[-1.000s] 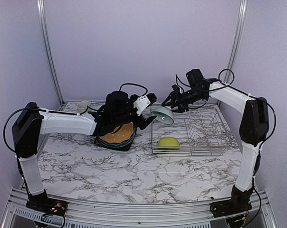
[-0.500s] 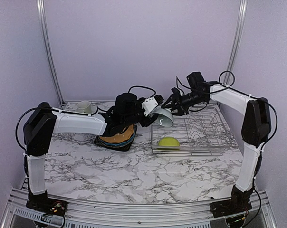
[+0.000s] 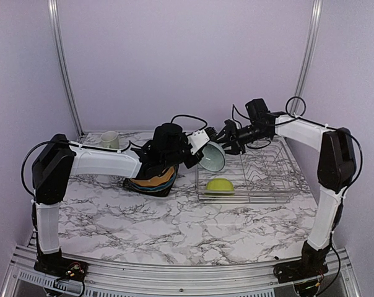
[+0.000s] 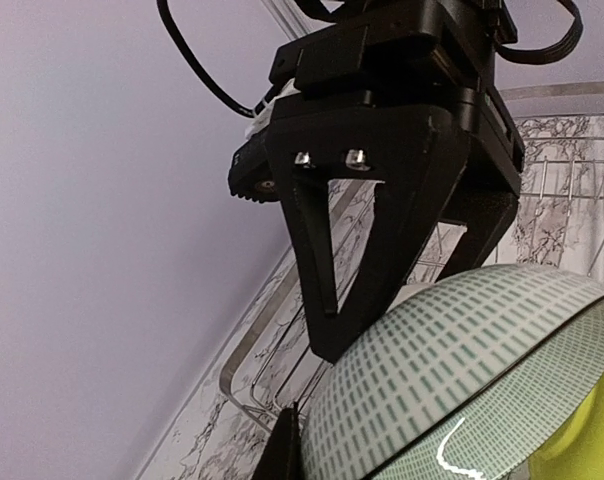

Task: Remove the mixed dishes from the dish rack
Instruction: Pass from the right arm to the left, then place the bowl at the corner of the board.

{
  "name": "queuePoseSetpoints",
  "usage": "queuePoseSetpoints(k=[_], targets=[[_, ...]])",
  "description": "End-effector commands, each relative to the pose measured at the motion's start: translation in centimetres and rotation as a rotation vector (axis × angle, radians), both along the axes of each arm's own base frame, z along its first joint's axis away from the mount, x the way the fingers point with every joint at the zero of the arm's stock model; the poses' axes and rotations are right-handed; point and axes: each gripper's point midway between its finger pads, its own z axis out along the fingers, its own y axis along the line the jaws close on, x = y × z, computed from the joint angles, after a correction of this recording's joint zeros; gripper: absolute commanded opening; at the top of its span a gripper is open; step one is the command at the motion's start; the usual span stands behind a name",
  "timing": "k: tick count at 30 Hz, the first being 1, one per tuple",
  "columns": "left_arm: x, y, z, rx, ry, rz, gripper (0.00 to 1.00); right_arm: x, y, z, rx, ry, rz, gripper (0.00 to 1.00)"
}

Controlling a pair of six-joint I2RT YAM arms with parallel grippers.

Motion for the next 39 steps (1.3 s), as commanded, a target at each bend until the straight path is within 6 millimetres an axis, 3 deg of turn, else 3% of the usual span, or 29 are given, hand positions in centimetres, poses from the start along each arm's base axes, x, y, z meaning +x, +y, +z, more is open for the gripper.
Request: queuePoseSetpoints(k=[1, 8, 11, 20, 27, 30, 39], targets=[[-0.1, 0.0, 5.9, -0.132, -0.041, 0.012, 0.00, -0.2, 0.6, 3.5, 0.070, -0.130, 0.037, 0.46], [-0.4, 1.9, 9.0, -0.173, -0.041, 0.083, 0.00, 0.8, 0.2, 5.1, 0.059, -0.189, 0.018, 0.77], [-0.5, 2.6, 10.2, -0.190, -0.023, 0.110, 0.00, 1.5, -0.3, 6.1, 0.061, -0.221, 0.004, 0.85], [-1.4, 6.6, 14.0, -0.260, 0.061, 0.227, 0.00, 3.8, -2.8, 8.8, 0.041, -0.332, -0.052, 0.90], [-3.2, 12.3, 15.6, -0.314, 0.210, 0.386, 0.00, 3.8, -3.4, 10.7, 0.016, -0.445, -0.025, 0.91], [-3.8, 15.6, 14.9, -0.334, 0.311, 0.483, 0.00, 3.4, -3.7, 10.8, -0.006, -0.464, -0.023, 0.91], [-7.3, 26.6, 8.9, -0.387, 0.557, 0.747, 0.00, 2.4, -4.4, 9.6, -0.038, -0.485, -0.033, 0.92]])
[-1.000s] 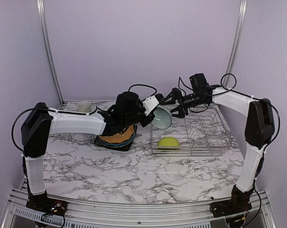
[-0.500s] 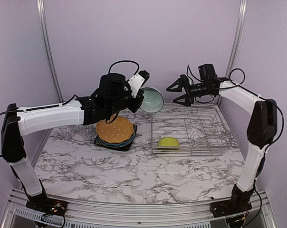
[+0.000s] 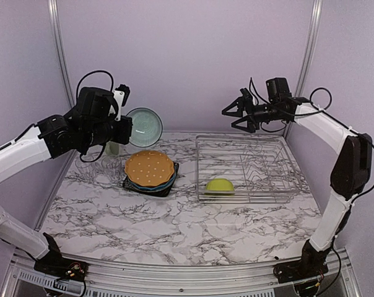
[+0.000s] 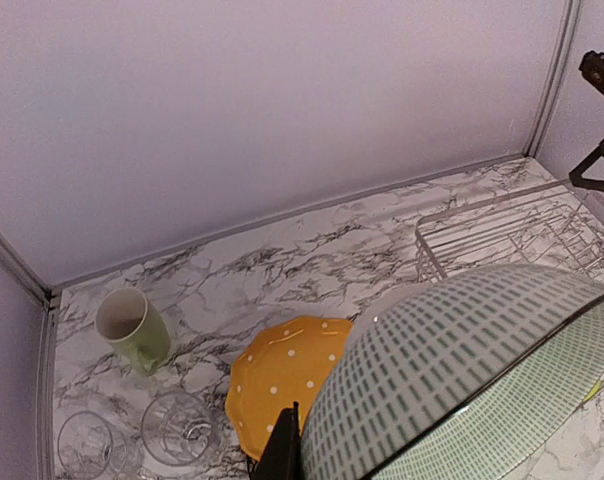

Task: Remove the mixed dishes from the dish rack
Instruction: Place the bowl at the corner of the board.

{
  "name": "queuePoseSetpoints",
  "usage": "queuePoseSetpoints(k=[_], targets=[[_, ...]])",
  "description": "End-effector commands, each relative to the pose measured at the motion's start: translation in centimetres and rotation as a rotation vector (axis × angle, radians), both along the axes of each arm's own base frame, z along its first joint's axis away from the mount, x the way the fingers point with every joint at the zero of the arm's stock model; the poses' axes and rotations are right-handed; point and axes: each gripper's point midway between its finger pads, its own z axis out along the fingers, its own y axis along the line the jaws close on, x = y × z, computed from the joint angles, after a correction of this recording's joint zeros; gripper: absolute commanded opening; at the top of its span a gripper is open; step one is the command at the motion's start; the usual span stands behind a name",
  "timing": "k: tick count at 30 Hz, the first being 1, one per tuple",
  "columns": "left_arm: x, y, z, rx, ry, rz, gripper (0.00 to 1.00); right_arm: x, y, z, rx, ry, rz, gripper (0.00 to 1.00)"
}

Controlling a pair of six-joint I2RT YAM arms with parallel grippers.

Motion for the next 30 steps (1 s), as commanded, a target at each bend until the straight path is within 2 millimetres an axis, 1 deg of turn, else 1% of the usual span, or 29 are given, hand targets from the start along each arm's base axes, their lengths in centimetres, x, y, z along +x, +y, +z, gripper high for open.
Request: queuePoseSetpoints(k=[1, 4, 5, 7, 11, 16, 21, 30], targets=[[-2.6, 6.2, -3.5, -0.086, 0.153, 0.154, 0.00, -0.3, -0.5, -0.1, -0.023, -0.045, -0.007, 0.92], [-4.4, 8.8, -5.2, -0.124, 0.198, 0.186, 0.00, -0.9, -0.2, -0.6, -0.026, -0.051, 0.010, 0.92], [-5.1, 9.9, -6.2, -0.120, 0.223, 0.205, 0.00, -0.9, -0.3, -0.8, -0.038, -0.054, 0.009, 0.92], [-5.9, 11.5, -7.9, -0.122, 0.273, 0.237, 0.00, -1.1, -0.3, -1.4, -0.066, -0.051, 0.008, 0.92], [-7.4, 13.6, -10.9, -0.136, 0.360, 0.291, 0.00, -1.5, -0.2, -2.1, -0.094, -0.049, 0.018, 0.92], [-8.3, 15.0, -14.6, -0.169, 0.469, 0.346, 0.00, -1.8, -0.4, -2.6, -0.121, -0.045, 0.022, 0.92], [-8.7, 16.6, -19.2, -0.152, 0.592, 0.429, 0.00, -2.1, -0.5, -2.9, -0.145, -0.054, 0.037, 0.91], [-8.0, 17.3, -24.2, -0.205, 0.741, 0.495, 0.00, -2.9, -1.1, -2.4, -0.209, -0.119, 0.058, 0.90]])
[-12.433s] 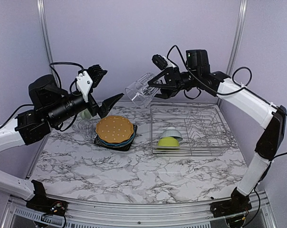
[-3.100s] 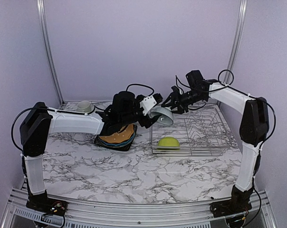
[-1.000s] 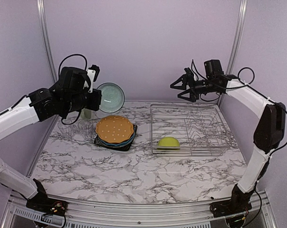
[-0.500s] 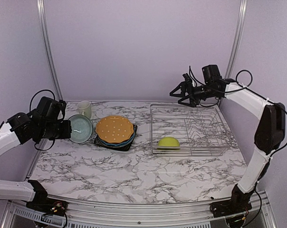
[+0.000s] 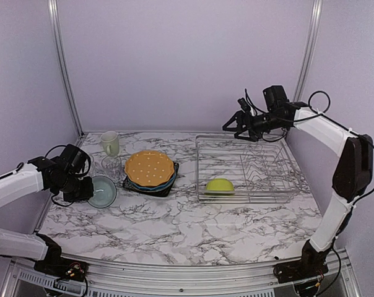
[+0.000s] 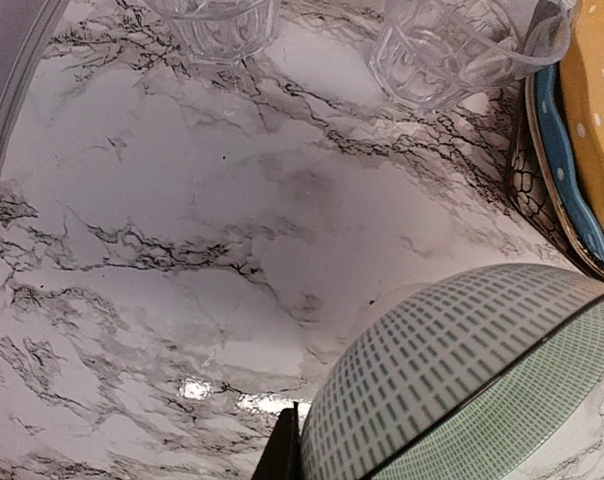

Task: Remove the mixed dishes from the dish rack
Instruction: Place the bowl at the corner of the board.

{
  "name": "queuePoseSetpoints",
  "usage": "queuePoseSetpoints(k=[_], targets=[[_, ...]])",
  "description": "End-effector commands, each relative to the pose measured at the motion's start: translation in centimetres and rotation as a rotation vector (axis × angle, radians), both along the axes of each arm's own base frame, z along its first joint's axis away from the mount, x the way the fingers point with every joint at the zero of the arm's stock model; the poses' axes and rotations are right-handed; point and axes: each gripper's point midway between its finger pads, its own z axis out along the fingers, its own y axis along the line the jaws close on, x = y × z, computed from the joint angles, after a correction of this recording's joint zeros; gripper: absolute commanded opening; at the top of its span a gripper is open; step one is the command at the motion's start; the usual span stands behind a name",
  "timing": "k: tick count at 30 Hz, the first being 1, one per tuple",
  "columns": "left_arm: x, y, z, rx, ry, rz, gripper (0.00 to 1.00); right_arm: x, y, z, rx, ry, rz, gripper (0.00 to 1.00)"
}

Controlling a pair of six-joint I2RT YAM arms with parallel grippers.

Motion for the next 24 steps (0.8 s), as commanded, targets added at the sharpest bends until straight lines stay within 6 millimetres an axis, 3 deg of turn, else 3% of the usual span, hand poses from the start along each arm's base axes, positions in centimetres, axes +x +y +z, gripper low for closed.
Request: queuePoseSetpoints(k=[1, 8, 15, 24], targets=[[1.3, -0.6, -1.2, -0.086, 0.007, 0.041, 0.00, -1.2, -0.6, 1.7, -0.057, -0.080, 0.019, 0.90], [1.8, -0.4, -3.9, -0.135, 0.068, 0.076, 0.00, -2.5, -1.0, 0.9, -0.185, -0.120, 0.032, 0.90], [2.2, -0.3, -6.0, -0.145, 0.117, 0.090, 0.00, -5.6, 0.1, -2.2, -0.369, -0.078, 0.119, 0.90], [2.5, -0.9, -7.5, -0.190, 0.183, 0.091, 0.04, -8.8, 1.0, -3.6, -0.504, -0.045, 0.181, 0.90]])
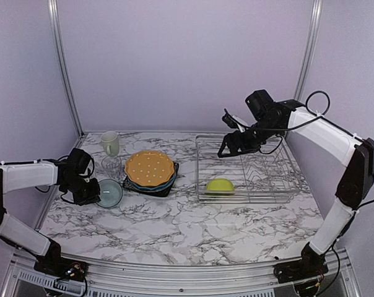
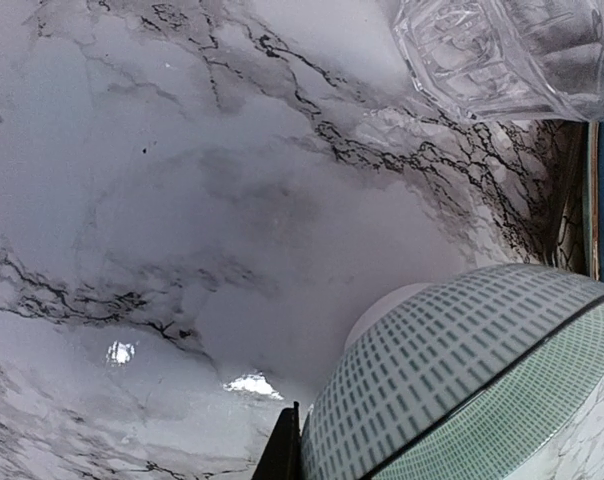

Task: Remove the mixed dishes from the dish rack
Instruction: Place the bowl at the corner of the board.

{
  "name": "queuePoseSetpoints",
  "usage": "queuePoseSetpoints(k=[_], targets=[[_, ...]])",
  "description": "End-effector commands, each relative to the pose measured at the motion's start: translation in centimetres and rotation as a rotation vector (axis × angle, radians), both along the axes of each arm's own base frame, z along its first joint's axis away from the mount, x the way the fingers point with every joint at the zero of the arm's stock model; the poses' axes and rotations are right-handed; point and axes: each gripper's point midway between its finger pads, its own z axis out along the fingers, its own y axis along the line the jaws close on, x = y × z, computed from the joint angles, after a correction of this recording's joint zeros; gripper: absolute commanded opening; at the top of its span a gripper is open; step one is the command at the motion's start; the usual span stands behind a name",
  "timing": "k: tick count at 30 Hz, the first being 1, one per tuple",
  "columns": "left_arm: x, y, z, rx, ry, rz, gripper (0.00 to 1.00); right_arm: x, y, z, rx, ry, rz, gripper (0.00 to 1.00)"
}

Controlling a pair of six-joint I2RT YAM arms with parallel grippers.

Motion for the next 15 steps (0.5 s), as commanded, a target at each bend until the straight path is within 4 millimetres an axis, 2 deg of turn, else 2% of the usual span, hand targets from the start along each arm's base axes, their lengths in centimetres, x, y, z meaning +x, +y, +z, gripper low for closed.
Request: queuePoseSetpoints(k=[1, 3, 9, 12, 15], targets=[[-0.1, 0.0, -1.3, -0.001, 0.043, 0.005, 0.05, -1.9, -0.7, -0.7, -0.139, 0.010, 0.011, 0.90], [-0.1, 0.1, -1.5, 0.002, 0.052, 0.006, 0.08, -2.3, -1.1, -1.5, -0.178, 0.038, -0.008, 0.90], [-0.2, 0.2, -1.5, 0.003, 0.066, 0.013, 0.28, -3.9, -2.6, -3.3, -0.242, 0.136, -0.057, 0.91], [-0.1, 0.3, -1.3, 0.007, 0.062, 0.013, 0.47, -5.1, -2.4, -3.9, -0.219, 0.193, -0.054, 0.92], [-0.1, 0.5, -1.1, 0.019, 0.059, 0.015, 0.61, -5.8, -2.3, -4.7, -0.203, 0.237, -0.063, 0.92]])
